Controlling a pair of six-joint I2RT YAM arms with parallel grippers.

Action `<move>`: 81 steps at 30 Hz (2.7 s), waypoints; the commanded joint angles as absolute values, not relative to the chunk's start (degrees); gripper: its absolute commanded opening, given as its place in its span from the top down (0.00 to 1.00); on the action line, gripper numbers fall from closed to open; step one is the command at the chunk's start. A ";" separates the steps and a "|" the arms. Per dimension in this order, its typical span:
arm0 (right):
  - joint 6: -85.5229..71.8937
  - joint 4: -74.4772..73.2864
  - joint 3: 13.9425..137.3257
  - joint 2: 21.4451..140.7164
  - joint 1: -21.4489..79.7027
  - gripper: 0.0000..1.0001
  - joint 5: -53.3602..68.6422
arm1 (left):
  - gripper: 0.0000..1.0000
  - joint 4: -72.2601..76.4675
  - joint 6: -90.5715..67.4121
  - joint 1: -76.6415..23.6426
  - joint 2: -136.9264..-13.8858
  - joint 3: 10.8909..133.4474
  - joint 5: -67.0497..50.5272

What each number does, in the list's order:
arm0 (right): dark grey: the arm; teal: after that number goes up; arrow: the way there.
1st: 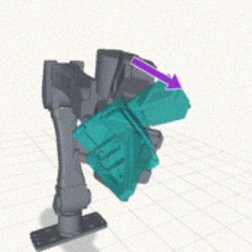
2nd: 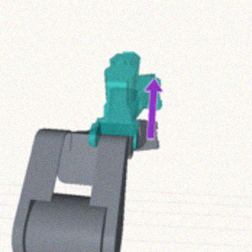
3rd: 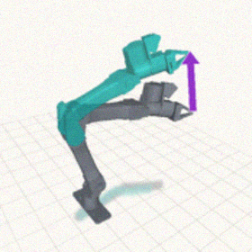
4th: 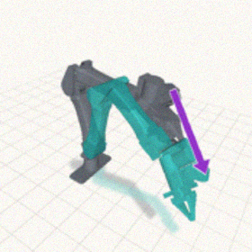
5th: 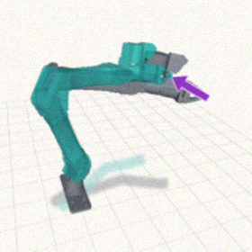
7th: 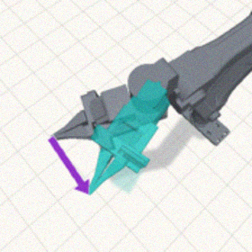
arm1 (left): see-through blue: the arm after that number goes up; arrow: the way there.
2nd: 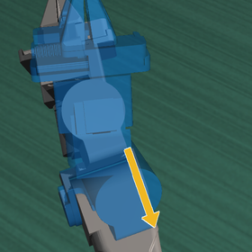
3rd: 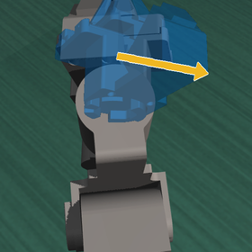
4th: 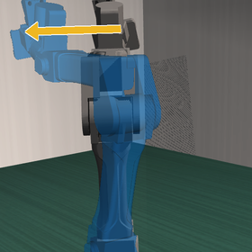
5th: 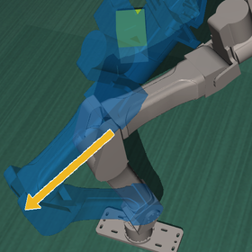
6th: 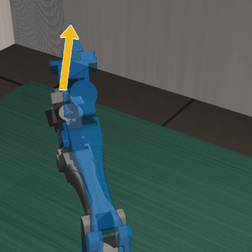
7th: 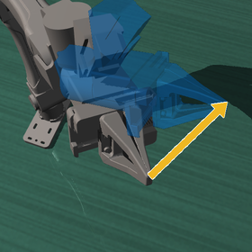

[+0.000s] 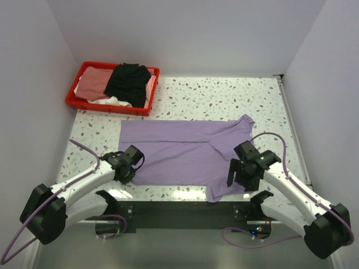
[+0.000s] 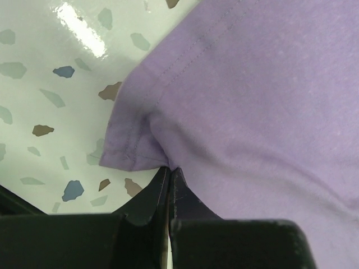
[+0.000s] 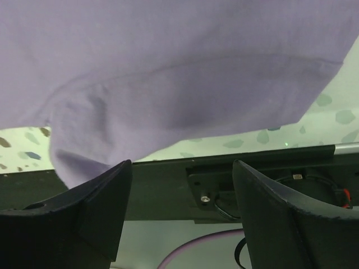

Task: Fold and stack the t-shirts
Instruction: Fold the tshirt

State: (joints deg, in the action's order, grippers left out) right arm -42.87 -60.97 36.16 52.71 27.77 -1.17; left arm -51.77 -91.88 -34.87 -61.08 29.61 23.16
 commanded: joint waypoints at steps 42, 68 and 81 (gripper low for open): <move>-33.49 -46.68 55.88 71.53 25.67 0.98 -13.89 | 1.00 -40.90 -79.12 -30.07 -63.45 41.04 28.75; -23.21 -42.45 78.30 99.76 15.20 0.37 -10.47 | 0.23 -33.83 -64.96 -13.54 -84.38 57.12 31.20; -20.57 -34.29 54.68 72.17 15.29 0.01 9.74 | 0.00 -28.74 -60.03 -13.62 -67.50 37.10 18.71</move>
State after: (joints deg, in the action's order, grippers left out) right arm -22.15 -38.04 58.83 74.85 15.25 1.61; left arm -30.89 -61.63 -13.63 -68.47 40.36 20.97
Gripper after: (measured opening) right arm 0.987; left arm 0.997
